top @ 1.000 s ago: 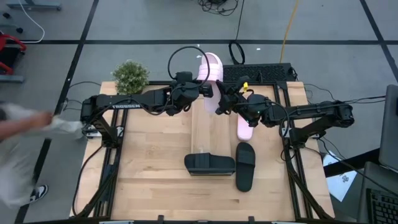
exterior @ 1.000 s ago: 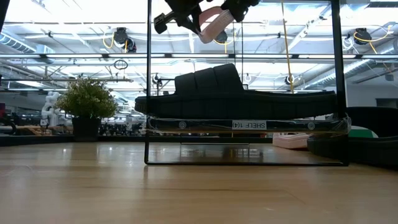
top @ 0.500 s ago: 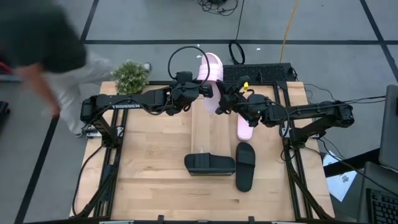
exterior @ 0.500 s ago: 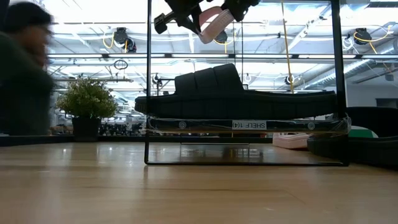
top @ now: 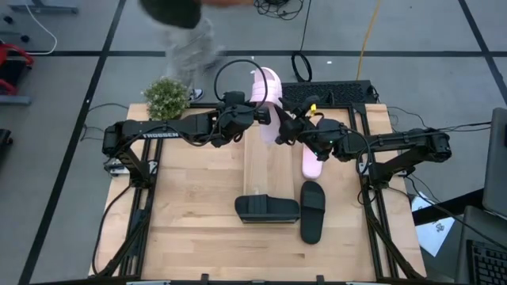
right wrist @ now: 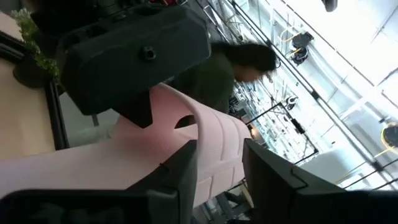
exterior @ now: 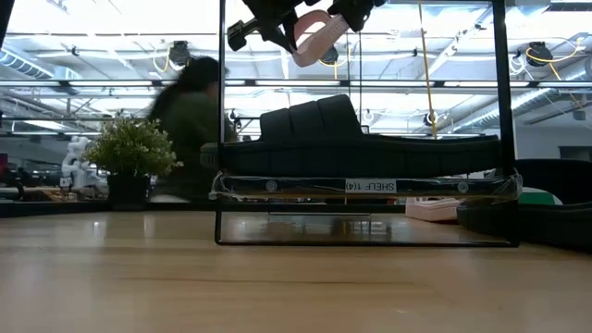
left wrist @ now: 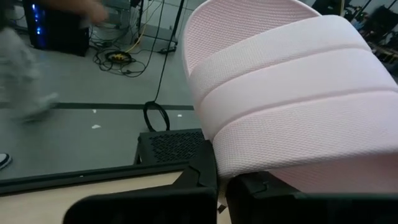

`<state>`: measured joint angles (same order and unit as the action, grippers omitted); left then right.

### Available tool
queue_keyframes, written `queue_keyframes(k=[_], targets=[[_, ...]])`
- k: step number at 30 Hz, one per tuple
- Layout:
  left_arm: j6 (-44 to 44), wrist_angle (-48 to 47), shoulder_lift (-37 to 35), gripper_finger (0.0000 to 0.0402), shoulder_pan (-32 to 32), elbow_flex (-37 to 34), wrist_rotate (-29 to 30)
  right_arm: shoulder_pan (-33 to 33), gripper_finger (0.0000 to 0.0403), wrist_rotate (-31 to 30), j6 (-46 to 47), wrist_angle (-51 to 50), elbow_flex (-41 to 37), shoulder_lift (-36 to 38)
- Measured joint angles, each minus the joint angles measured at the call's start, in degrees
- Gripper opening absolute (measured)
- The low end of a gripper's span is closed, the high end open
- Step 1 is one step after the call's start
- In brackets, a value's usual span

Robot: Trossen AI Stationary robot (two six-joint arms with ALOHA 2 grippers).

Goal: Pick and place slides into the shelf
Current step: Put the bottom pink slipper on the shelf

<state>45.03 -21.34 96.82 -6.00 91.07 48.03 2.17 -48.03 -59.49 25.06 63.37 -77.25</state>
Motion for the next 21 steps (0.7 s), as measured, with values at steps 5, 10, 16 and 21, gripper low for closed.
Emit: queue_keyframes(k=[5, 10, 16, 21], targets=[[-1.64, 0.06, 0.01, 0.0, 0.02, 0.0, -0.01, 0.01, 0.0119, 0.57, -2.04, -0.02, 0.0, 0.0], [-5.58, 0.1, 0.02, 0.0, 0.04, 0.0, -0.08, 0.02, 0.0119, 3.16, -2.6, -0.71, 0.0, 0.0], [-7.92, -1.7, 0.04, 0.0, 0.13, 0.0, -0.35, 0.13, 0.0119, 4.56, -2.75, -2.65, 0.0, 0.0], [-8.94, -2.91, 0.07, 0.0, 0.11, 0.0, -0.24, 0.83, 0.0119, 5.26, -2.75, -3.21, 0.0, 0.0]])
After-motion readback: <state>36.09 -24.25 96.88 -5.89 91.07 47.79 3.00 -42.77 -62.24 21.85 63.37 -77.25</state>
